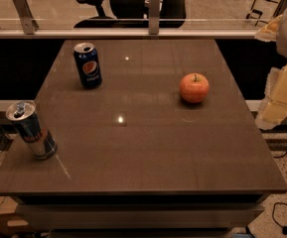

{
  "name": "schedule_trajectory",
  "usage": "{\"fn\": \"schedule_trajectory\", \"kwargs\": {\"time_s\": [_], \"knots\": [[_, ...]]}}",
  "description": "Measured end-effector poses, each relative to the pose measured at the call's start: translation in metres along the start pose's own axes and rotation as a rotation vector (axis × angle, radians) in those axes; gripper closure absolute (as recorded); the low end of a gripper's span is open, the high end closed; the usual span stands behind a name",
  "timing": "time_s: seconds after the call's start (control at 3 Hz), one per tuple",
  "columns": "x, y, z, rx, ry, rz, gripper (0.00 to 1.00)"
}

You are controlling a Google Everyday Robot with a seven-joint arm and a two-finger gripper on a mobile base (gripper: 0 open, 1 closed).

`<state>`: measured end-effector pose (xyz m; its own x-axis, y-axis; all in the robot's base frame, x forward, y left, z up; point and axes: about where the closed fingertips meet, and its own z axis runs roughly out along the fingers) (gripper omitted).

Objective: Pick redbull can

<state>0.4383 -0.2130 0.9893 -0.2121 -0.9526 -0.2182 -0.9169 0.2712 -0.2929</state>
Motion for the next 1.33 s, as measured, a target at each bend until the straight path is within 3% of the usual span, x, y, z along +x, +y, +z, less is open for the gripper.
{"fn": "schedule_trajectory", "kwargs": {"time_s": [0.67, 1.0, 1.33], "knots": [[-0.005, 0.004, -0.008, 0.022, -0.012, -0.001, 0.00], [-0.015, 0.013, -0.020, 0.051, -0.041, -0.012, 0.00], [-0.024, 0.020, -0.028, 0.060, -0.115, -0.016, 0.00]]}}
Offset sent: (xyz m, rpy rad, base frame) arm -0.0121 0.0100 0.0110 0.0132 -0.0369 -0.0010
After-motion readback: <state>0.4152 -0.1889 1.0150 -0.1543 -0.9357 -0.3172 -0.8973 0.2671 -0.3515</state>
